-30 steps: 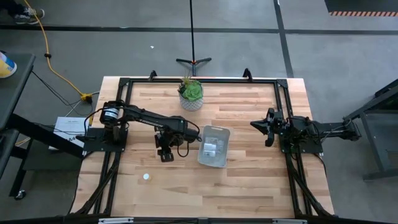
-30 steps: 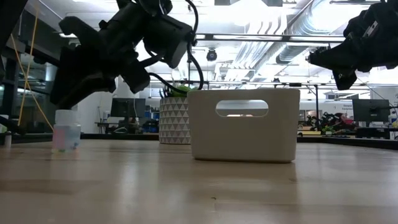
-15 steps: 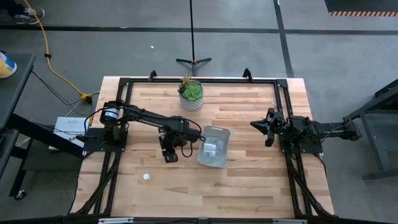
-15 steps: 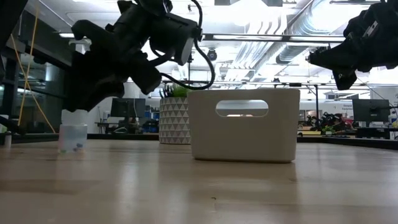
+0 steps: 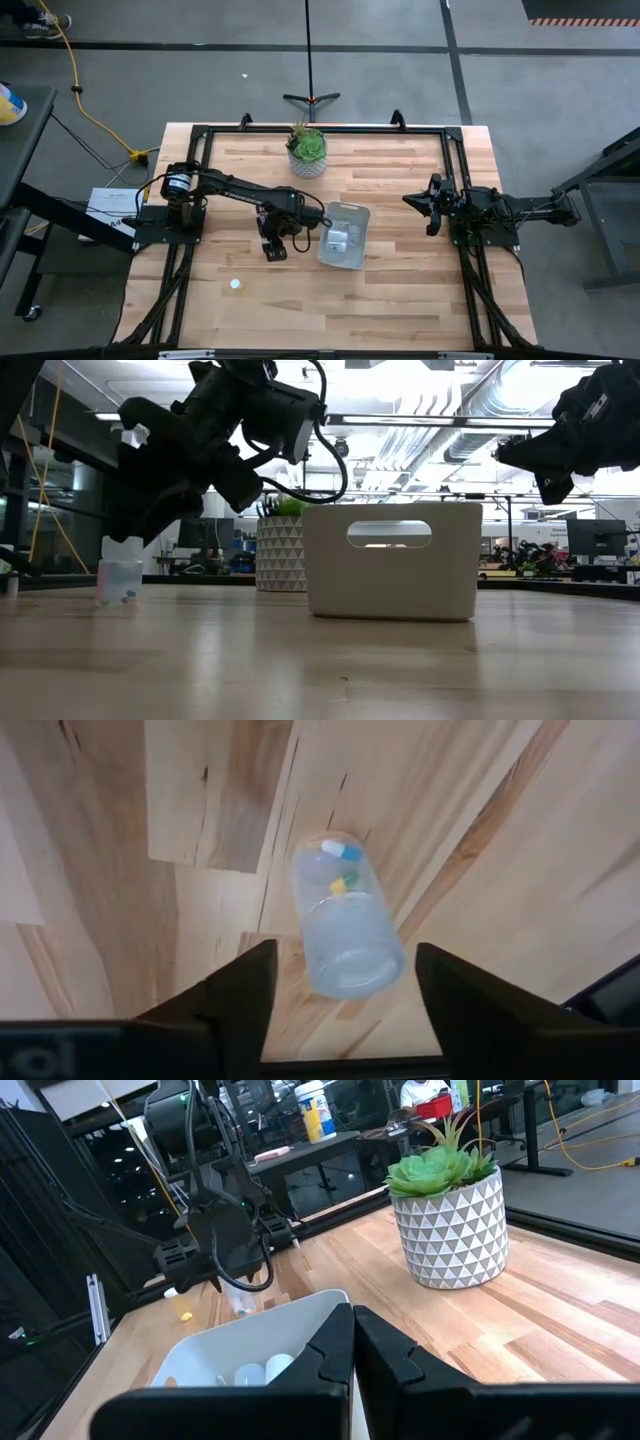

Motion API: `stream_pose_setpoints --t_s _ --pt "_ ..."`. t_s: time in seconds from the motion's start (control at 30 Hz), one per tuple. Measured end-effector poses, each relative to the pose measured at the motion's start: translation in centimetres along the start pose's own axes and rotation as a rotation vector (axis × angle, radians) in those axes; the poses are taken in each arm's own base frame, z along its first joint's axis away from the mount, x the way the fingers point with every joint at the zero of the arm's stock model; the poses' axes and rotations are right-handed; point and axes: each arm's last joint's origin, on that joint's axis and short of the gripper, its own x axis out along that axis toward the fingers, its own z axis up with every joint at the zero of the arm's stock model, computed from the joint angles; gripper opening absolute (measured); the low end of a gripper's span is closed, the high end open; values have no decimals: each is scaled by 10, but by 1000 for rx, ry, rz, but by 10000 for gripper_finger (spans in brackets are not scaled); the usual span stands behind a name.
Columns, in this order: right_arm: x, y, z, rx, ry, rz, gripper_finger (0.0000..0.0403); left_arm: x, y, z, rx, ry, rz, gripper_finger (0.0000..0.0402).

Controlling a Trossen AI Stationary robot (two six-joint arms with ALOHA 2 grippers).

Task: Pick and place pill bottles into a basket
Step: Put the transparent medicine bottle into the white bin

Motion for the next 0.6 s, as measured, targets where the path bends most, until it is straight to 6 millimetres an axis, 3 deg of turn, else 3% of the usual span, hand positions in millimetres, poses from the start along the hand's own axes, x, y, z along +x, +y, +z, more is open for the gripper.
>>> stream_pose_setpoints --t_s 0.27,0.6 --pt "0 0 0 0 0 0 0 0 -1 2 -4 -28 9 330" --pt "0 0 0 0 0 0 0 0 -1 2 -8 -29 19 314"
